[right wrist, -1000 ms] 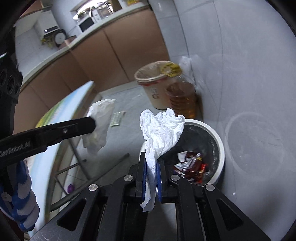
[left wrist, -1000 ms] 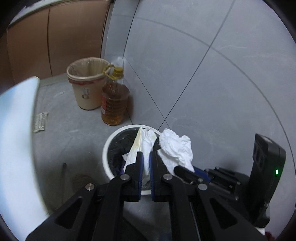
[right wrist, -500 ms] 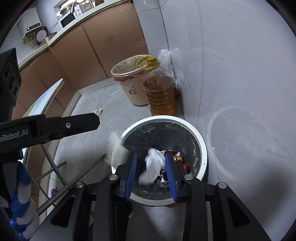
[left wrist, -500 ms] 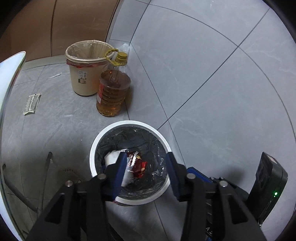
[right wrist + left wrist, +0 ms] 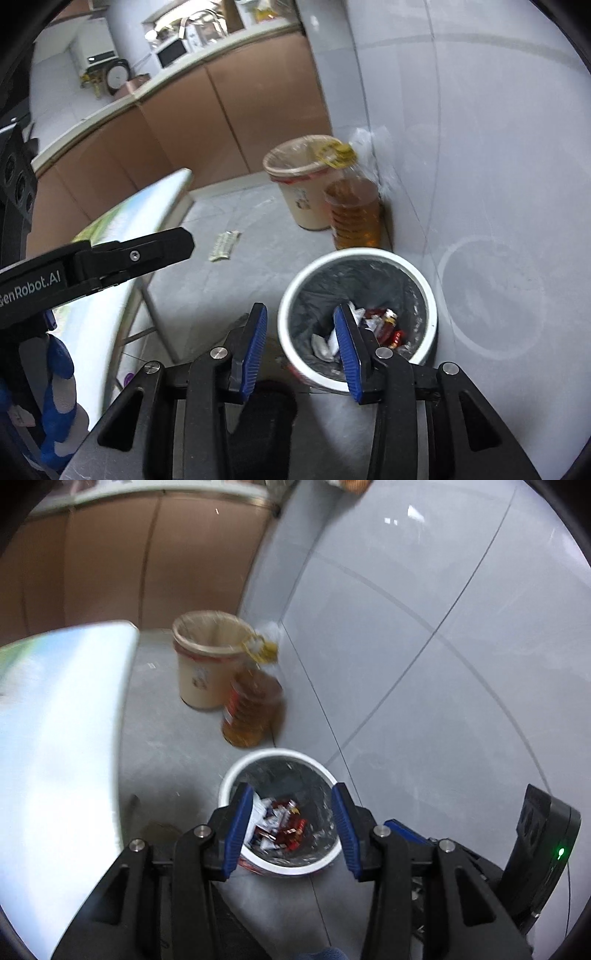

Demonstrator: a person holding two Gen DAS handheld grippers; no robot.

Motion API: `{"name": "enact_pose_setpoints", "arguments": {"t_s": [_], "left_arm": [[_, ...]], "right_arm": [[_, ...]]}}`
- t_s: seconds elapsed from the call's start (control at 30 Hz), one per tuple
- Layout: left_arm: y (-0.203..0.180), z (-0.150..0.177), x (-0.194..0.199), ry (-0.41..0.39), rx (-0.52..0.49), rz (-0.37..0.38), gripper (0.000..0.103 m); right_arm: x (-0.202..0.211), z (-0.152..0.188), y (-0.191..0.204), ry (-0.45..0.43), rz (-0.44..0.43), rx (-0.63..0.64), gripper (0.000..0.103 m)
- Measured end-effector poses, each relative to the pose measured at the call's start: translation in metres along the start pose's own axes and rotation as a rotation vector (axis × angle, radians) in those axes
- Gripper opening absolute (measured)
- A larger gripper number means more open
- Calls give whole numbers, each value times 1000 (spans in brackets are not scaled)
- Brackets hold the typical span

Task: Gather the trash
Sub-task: 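Open both grippers to drop the white items into the bin, then move both open grippers back over the table trash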

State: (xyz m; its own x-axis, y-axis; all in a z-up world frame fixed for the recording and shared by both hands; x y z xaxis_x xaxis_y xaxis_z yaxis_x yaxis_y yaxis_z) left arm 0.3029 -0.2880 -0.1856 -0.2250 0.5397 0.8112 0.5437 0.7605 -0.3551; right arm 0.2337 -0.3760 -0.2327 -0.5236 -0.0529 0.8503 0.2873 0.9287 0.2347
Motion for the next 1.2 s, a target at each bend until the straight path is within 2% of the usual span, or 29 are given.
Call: {"name": "enact_pose_setpoints", "arguments": {"t_s": [0.07,0.3,0.7,0.97,1.03,1.2], "left_arm": [[4,6,22,-28,10,-11,42],[8,24,74,-53,19,-36,42],[-2,49,151,-150,-17,-87,42],[24,67,192,-212,15,-131,44],[31,72,202,-229,26,-135,46],[49,87,227,-263,47,-148,47]], "right_arm": [[15,-1,13,-25,-8,24,40],[71,-1,53,-117,-53,92,41],[136,10,102,-210,-99,192,41],[174,22,133,-261,-121,247,42],[181,25,139,-270,-126,257,48],[193,33,156,-283,-121,291,48]]}}
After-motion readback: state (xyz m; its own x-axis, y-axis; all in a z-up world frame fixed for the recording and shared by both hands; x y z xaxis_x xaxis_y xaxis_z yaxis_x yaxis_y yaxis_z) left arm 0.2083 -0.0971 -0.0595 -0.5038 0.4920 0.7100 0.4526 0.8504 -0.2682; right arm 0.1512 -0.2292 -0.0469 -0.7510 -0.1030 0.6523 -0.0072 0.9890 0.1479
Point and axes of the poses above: each gripper's, at about its wrist camera, not at the fingertips, and x roughly against the way its jaws point, y to its left, z to its underside, the point moved 9 cm from there along -x, roughly the way its jaws point, and after that the axes turned 13 degrees about y, right-handed, at the moved point
